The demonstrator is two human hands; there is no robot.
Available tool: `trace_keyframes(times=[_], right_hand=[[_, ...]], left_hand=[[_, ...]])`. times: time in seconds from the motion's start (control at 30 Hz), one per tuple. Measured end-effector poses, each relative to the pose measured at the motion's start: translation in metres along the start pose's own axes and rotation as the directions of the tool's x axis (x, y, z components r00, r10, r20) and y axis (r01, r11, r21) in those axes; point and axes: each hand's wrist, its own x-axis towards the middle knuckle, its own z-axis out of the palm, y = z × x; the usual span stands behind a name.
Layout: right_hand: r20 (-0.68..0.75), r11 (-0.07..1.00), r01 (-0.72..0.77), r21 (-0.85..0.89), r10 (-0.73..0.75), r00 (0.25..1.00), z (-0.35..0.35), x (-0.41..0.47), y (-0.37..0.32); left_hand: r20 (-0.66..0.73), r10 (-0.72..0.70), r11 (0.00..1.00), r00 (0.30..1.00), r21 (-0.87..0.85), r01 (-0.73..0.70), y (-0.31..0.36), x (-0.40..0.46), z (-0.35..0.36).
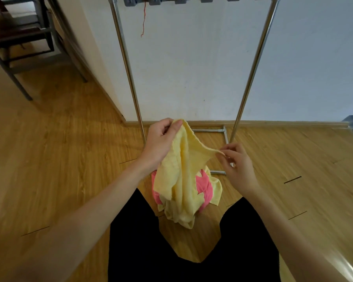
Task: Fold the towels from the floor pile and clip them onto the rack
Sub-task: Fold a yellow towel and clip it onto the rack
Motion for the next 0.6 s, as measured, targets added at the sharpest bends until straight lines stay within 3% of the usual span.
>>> trace_keyframes(times=[0.2,0.37,0.47,0.6], right_hand=[[-0.05,0.962,0.234,-0.139,-0.243,0.969,0.006,-0.005,-0.009],[0.19,0.896,0.406,-0.178,-0.374,0.908,0.012,-0.016,-0.022],[0.315,0.915,0.386,-0.112,-0.336,0.888,0.026,-0.017,-0.019],[0.355,0.972,0.236,-0.013,-0.216,0.909,0.041,-0.012,-0.017]], left_hand=[[-0.03,-0.04,0.998,0.999,-0.059,0.039,0.006,0.003,0.0],[-0.041,-0.076,0.996,0.996,-0.053,0.074,0.01,0.005,0.002],[-0.051,-0.088,0.995,0.995,-0.047,0.085,0.013,0.004,0.004],[-0.042,-0.089,0.996,0.995,-0.035,0.088,0.016,0.002,0.006]])
